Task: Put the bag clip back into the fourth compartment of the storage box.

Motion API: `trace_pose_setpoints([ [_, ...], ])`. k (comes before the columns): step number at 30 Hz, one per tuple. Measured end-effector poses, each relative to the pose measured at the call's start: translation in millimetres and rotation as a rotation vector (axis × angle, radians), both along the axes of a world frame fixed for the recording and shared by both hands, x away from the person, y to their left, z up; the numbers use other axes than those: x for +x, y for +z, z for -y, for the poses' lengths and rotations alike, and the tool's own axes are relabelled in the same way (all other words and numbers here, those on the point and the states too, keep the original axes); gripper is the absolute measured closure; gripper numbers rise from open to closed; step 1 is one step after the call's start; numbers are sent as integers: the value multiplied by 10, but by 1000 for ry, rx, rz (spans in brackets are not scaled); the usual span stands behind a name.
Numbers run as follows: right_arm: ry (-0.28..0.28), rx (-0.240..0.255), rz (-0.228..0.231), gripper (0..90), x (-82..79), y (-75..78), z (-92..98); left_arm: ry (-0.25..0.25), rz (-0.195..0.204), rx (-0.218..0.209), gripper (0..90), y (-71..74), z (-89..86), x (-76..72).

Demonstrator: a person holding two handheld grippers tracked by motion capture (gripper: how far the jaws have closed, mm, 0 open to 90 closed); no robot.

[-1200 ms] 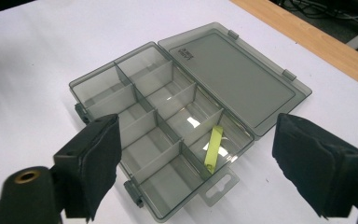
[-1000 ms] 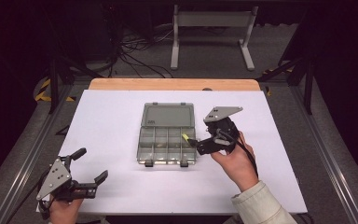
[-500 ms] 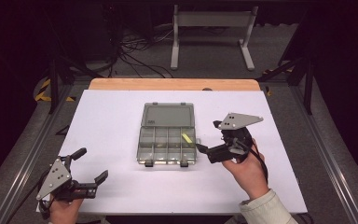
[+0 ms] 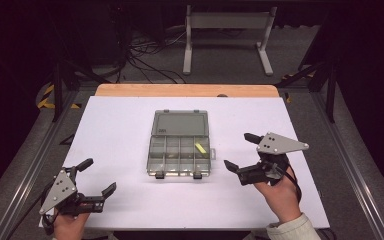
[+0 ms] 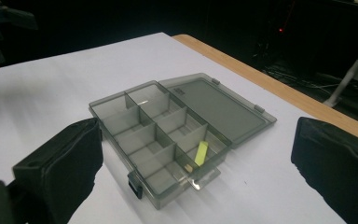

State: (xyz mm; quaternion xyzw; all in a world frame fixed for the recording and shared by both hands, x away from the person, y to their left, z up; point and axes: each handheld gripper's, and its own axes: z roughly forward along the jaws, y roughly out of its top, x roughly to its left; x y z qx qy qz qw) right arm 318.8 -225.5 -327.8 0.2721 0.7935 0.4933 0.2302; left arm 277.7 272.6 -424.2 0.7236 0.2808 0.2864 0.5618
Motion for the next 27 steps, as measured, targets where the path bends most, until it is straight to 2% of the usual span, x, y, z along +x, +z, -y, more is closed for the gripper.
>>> trace_pose_setpoints([
  [2,-3,2,4,27,-7,-11,17,2,-2,-3,5,-1,1,-2],
  [5,-8,43,25,18,-28,-79,139,-4,-2,-4,5,0,-6,-2],
  [8,-13,65,48,7,-42,-144,227,-6,-3,-3,5,3,-10,-2],
  [17,-19,86,93,5,-133,-299,409,-6,4,-6,4,6,-16,-3],
  [27,-20,92,108,3,-200,-499,511,-10,10,-19,4,4,-19,-7],
])
